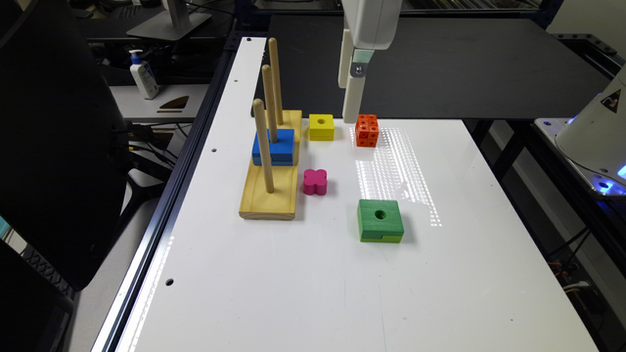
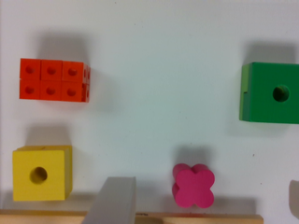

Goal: Pick up pink flower.

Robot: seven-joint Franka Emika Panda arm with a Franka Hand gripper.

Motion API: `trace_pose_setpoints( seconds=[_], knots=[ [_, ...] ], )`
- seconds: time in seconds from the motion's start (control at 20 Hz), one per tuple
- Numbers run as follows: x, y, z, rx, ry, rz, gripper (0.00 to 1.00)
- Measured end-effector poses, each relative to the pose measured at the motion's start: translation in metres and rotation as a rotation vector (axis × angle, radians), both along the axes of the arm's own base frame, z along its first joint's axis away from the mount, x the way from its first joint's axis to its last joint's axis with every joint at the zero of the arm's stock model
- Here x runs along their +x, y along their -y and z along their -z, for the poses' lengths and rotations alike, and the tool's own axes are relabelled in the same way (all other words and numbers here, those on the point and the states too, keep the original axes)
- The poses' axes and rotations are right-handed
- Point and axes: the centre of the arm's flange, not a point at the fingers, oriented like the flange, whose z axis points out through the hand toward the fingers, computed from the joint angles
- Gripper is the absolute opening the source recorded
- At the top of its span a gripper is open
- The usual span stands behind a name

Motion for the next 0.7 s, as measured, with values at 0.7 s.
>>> trace_pose_setpoints(
  seconds=[0.7],
  knots=[
    [0.013,-0.007,0.037,0.014,-0.008,-0.003,1.00]
  ],
)
